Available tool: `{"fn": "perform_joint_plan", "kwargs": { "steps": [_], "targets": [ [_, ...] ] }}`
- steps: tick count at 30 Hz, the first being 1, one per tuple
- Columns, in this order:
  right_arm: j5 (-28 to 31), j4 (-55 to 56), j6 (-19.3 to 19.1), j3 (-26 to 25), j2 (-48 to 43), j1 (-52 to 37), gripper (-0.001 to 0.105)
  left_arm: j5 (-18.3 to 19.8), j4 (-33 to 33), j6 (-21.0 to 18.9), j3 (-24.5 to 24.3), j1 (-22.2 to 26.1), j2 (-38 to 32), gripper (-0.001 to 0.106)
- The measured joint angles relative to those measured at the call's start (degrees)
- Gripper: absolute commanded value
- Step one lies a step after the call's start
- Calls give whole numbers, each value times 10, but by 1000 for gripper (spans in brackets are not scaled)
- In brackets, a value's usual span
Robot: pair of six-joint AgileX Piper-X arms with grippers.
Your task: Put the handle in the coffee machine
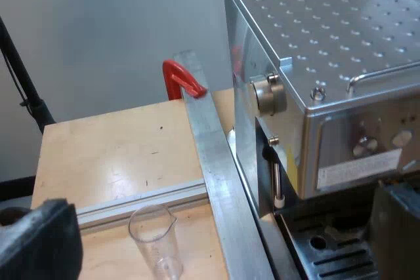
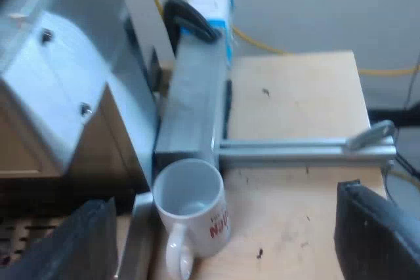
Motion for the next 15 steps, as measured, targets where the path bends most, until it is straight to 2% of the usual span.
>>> {"fn": "perform_joint_plan", "kwargs": {
  "steps": [4,10,15],
  "targets": [
    [-1,9,0,0,-49,0,70,0,3,0,37,0,-56,89],
    [-3,51,0,2,-96,0,70,0,15,0,68,0,-130,89],
    [-48,65,0,31,-147,0,70,10,16,-1,85,0,-181,89]
  ]
}}
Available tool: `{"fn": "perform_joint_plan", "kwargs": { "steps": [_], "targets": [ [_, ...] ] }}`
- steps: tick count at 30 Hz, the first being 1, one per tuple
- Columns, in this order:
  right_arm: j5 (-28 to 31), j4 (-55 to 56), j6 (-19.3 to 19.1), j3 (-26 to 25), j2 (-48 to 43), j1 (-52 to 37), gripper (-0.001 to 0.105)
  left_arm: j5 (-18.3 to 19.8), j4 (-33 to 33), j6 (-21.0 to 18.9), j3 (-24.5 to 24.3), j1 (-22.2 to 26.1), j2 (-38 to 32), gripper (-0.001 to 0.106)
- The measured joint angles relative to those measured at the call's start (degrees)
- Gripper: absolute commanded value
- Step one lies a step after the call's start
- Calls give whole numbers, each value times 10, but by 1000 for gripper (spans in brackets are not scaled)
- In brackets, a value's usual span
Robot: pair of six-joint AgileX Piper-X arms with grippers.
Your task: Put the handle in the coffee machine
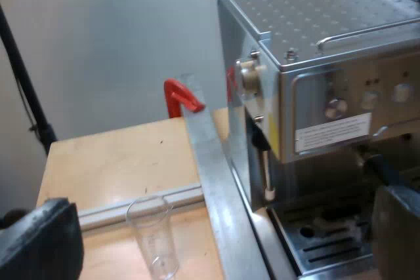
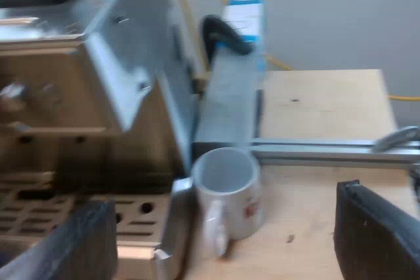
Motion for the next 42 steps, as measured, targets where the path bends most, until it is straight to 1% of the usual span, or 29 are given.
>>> {"fn": "perform_joint_plan", "kwargs": {
  "steps": [4,8,10,16,21,25,26,29,31,36,38,39,41,42],
  "targets": [
    [-9,3,0,30,-52,0,70,22,3,-1,7,0,-38,89],
    [-12,3,7,51,-95,0,70,30,8,-1,8,0,-59,89],
    [-12,3,11,62,-111,0,70,34,21,-1,8,0,-72,89],
    [-17,44,11,73,-112,0,70,36,50,-1,11,0,-93,89],
    [-17,55,11,83,-112,0,70,36,81,-1,11,0,-93,89],
    [-17,55,11,83,-112,0,70,18,117,-1,11,0,-93,89],
    [-20,55,11,83,-112,0,70,4,133,-1,11,0,-93,89],
    [-26,55,11,83,-112,0,70,-14,165,-1,13,0,-95,89],
    [-26,55,11,83,-112,0,70,-18,169,-1,22,0,-95,89],
    [-26,55,11,84,-112,0,70,-21,137,-1,55,0,-95,89],
    [-26,49,11,93,-112,0,70,-21,101,-1,74,0,-95,89],
    [-26,48,11,95,-112,0,70,-21,95,-1,80,0,-95,89],
    [-26,42,11,109,-112,0,70,-21,48,-1,100,0,-95,89],
    [-26,39,11,111,-112,0,70,-21,41,-1,104,0,-95,89]
  ]
}}
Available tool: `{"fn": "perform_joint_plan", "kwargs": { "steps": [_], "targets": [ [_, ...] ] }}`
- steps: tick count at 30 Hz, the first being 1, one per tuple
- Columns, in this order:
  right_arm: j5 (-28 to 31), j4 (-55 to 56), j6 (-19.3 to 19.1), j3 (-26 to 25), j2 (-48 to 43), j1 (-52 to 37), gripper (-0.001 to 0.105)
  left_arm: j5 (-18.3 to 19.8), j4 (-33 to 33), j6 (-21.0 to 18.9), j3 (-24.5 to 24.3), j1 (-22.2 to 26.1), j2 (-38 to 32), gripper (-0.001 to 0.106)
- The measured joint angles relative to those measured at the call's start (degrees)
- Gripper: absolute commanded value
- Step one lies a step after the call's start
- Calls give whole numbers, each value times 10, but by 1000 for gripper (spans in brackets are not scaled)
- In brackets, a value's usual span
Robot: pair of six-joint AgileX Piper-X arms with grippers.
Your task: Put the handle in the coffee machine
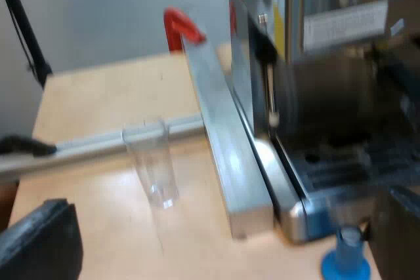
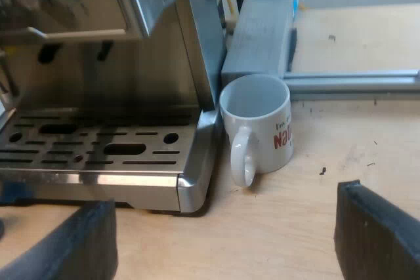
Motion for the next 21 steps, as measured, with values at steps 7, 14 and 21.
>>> {"fn": "perform_joint_plan", "kwargs": {
  "steps": [7,14,21],
  "targets": [
    [0,-40,2,52,0,0,70,-2,-73,0,52,0,0,89],
    [0,-72,2,88,1,0,70,-2,-82,0,104,0,1,89],
    [0,-74,2,127,1,0,70,-2,-80,0,143,0,1,89]
  ]
}}
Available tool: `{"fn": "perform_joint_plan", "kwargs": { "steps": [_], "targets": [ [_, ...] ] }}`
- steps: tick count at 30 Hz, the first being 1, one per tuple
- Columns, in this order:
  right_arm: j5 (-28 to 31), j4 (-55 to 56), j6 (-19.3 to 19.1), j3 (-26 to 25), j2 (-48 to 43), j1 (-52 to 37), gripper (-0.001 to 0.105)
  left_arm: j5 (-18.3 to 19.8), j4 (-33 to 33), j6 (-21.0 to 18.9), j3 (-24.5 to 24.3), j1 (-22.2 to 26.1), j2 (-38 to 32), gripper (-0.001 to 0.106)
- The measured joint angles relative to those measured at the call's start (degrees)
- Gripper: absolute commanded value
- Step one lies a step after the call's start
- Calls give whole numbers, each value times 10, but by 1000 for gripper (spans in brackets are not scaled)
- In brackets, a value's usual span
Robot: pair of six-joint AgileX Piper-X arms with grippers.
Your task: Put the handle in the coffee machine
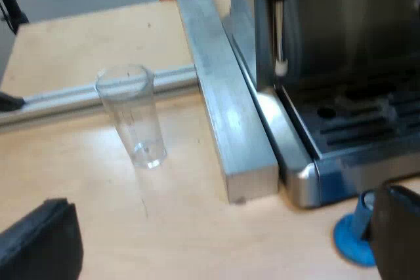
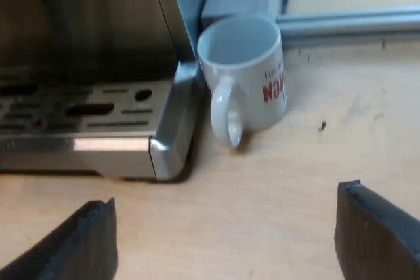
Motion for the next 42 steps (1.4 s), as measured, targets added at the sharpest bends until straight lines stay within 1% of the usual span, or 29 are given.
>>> {"fn": "perform_joint_plan", "kwargs": {
  "steps": [1,5,13,42],
  "targets": [
    [0,0,2,12,0,0,70,0,5,0,7,0,0,89],
    [0,1,17,27,0,0,70,0,9,0,19,0,0,89],
    [0,34,19,56,0,0,70,0,9,0,19,0,0,89],
    [0,35,19,56,0,0,70,0,8,0,19,0,0,89]
  ]
}}
